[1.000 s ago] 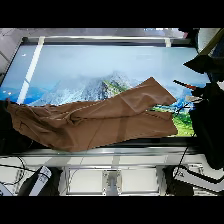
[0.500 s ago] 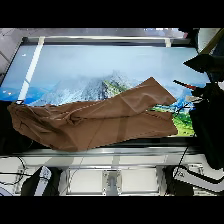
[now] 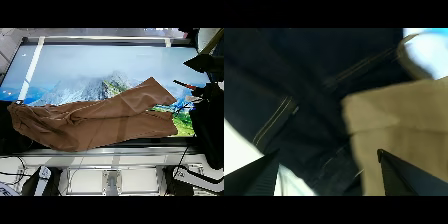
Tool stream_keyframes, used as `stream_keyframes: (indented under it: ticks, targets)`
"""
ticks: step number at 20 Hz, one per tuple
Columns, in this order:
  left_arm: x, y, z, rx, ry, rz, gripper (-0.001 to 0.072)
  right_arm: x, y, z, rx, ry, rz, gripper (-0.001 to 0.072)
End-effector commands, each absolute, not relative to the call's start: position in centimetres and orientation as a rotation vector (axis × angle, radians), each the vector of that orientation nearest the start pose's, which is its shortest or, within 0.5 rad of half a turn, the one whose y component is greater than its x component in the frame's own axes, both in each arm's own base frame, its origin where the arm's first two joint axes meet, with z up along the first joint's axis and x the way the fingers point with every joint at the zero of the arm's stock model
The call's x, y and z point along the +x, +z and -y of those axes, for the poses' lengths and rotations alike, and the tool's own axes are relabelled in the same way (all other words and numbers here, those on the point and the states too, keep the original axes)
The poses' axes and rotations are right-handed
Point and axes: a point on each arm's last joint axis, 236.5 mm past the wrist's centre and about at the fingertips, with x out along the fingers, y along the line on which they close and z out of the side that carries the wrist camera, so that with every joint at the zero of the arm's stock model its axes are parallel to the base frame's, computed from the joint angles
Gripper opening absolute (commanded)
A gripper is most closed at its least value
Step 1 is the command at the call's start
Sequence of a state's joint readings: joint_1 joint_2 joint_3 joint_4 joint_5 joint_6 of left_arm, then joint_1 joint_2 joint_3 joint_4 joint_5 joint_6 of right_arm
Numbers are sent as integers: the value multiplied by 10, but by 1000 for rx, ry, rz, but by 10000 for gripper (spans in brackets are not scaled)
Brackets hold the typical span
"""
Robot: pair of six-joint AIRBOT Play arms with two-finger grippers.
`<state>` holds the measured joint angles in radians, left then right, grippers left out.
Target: Fold the clothes and pants, and hang the long-sleeved shirts on hangers.
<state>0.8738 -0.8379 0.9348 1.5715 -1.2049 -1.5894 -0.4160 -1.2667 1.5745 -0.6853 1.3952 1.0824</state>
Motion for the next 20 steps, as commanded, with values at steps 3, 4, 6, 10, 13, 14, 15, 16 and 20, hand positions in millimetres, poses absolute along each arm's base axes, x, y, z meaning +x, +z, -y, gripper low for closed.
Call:
stream_keyframes:
  ticks: [3,4,6,10,13,14,15,16,20]
  targets:
    - [188,-15,-239,-620,763,-1122,459,423,230,-10,337,514,-725,13]
    - [199,-23,-238,-644,723,-1116,459,423,230,-10,337,514,-725,13]
    - [225,-35,-230,-712,633,-1079,461,425,231,-9,338,507,-716,13]
    - [257,-50,-214,-817,499,-1035,513,426,231,-8,337,503,-712,13]
    - [256,-64,-212,-850,491,-1065,513,428,233,-8,342,501,-702,13]
    - [258,-67,-210,-857,476,-1070,512,428,235,-10,354,507,-699,13]
    - [259,-72,-208,-870,465,-1077,511,428,239,-13,381,516,-691,13]
    - [262,-75,-205,-896,456,-1078,493,430,242,-14,395,520,-678,13]
    - [291,-54,-202,-961,400,-953,27,425,253,-26,459,567,-671,13]
